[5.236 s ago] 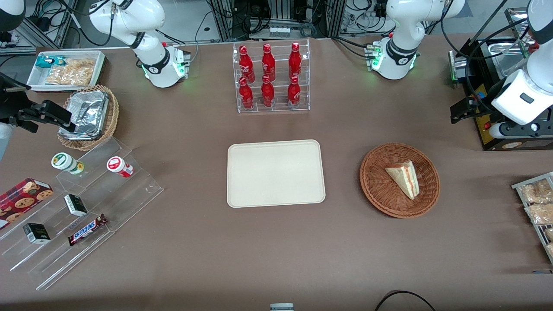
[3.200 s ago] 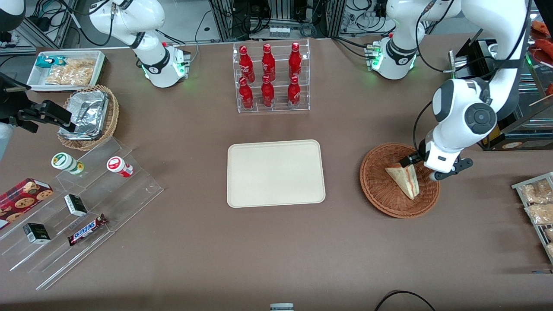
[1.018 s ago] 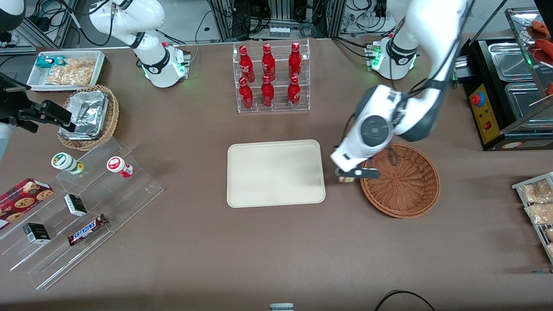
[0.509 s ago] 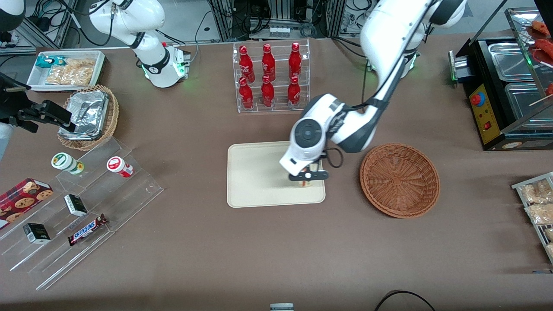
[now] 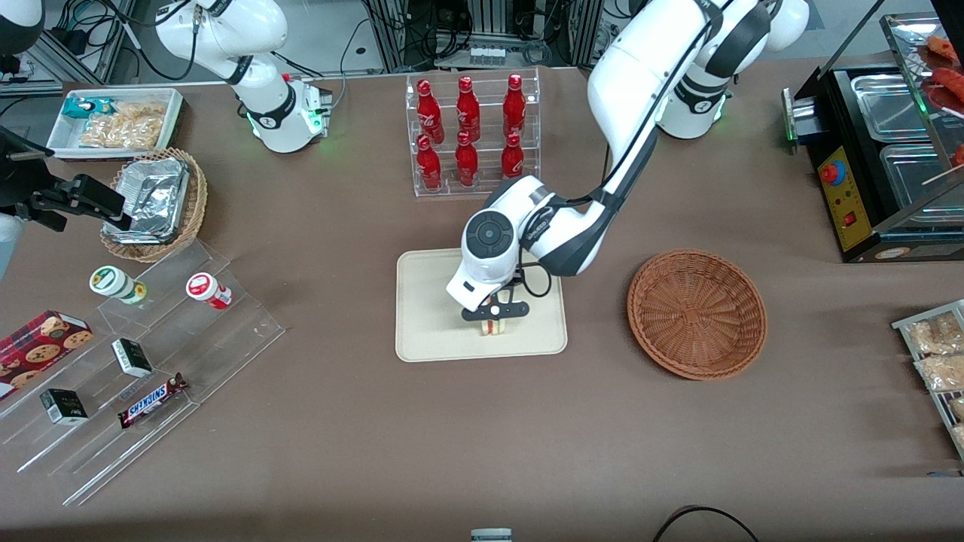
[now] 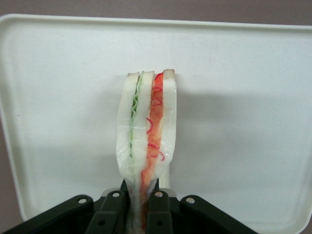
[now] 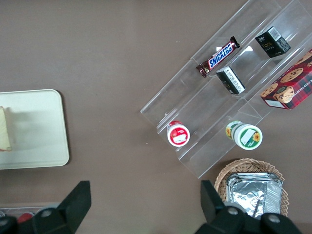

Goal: Place sandwich from basket to tray
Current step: 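Set the sandwich upright on the tray and open the left gripper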

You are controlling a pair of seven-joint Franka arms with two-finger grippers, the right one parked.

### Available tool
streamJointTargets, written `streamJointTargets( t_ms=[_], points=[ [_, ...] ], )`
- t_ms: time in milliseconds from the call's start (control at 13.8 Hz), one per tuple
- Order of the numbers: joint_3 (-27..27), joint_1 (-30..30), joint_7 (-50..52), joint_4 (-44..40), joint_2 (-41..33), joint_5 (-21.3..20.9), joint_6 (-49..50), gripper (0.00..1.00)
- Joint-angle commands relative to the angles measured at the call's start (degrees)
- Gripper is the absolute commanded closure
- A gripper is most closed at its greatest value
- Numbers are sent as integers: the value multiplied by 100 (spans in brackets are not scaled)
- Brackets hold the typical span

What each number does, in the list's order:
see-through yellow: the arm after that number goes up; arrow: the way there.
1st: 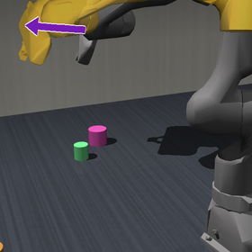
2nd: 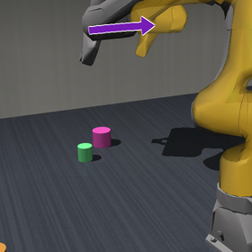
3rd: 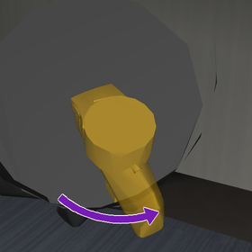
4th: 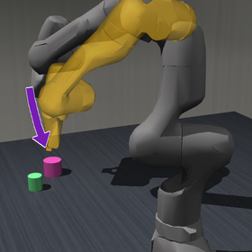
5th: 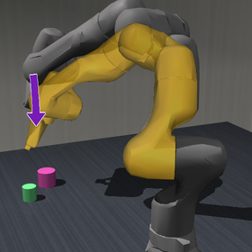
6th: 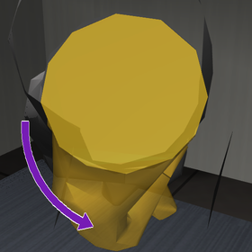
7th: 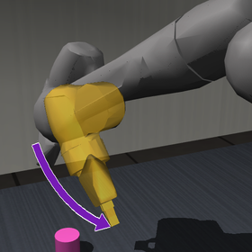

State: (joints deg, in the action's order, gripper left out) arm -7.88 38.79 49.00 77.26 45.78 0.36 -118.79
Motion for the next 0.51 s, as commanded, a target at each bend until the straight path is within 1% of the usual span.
streamJointTargets(
  t_ms=[0, 73, 218, 436],
  points=[
    [67, 111, 118, -211, 124, 26, -13, 93],
    [67, 112, 145, -202, 124, 43, -65, 87],
    [67, 103, 425, -194, 107, 52, -83, 0],
    [67, 76, 417, -202, -60, 52, -13, 0]
  ],
)
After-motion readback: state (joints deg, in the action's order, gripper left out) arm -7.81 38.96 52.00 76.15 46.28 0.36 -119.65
